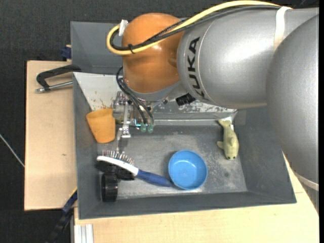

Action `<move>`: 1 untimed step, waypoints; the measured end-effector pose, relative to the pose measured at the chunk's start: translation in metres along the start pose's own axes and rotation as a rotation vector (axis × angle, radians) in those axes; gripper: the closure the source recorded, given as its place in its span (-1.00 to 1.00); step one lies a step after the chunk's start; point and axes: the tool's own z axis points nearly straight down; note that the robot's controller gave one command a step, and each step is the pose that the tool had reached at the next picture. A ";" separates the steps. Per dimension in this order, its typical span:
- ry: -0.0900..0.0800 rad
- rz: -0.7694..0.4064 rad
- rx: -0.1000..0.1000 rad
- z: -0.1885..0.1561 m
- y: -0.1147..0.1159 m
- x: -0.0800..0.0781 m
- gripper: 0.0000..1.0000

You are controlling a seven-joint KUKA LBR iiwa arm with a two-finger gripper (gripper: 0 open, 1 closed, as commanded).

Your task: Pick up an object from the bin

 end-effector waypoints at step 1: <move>-0.053 0.004 -0.015 0.133 0.007 0.033 -1.00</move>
Offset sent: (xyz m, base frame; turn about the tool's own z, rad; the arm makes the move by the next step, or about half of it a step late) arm -0.0471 0.0053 -0.1401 -0.0033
